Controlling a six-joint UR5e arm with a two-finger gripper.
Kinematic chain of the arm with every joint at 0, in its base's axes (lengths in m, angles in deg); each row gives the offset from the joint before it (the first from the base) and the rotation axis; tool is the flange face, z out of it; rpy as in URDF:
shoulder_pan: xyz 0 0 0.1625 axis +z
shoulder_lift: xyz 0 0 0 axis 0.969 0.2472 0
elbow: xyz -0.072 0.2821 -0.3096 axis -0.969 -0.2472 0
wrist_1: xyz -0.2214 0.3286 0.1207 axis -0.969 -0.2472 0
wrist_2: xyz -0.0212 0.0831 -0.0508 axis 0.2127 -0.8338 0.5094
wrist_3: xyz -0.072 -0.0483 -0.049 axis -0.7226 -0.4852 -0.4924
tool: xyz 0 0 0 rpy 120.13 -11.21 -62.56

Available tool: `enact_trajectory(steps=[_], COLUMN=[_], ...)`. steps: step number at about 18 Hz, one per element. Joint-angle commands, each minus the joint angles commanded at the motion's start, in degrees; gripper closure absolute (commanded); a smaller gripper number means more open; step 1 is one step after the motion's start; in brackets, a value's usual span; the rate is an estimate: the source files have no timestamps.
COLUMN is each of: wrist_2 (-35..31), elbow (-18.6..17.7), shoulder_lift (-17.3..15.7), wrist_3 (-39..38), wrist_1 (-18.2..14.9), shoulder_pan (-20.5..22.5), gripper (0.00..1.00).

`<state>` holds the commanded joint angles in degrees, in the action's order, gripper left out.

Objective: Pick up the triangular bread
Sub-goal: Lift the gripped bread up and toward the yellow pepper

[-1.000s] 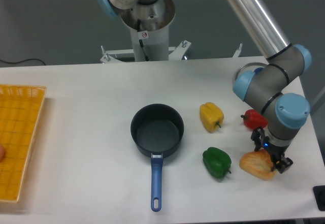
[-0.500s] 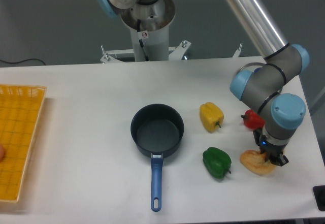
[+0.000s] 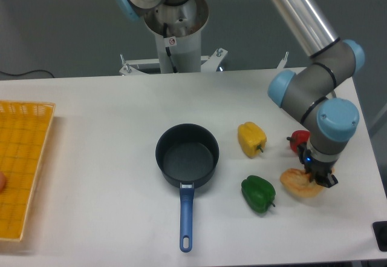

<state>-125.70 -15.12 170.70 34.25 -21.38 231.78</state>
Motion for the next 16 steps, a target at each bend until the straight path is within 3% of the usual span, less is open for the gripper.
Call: enact_trajectory(steps=[8, 16], wrist_2=[2.4, 0.4], elbow=[-0.9, -1.1], shoulder_lift=[-5.6, -7.6], wrist_3=[-0.5, 0.2], wrist_1=[-7.2, -7.7], shoulder_pan=[-0.6, -0.2], gripper=[0.95, 0.95])
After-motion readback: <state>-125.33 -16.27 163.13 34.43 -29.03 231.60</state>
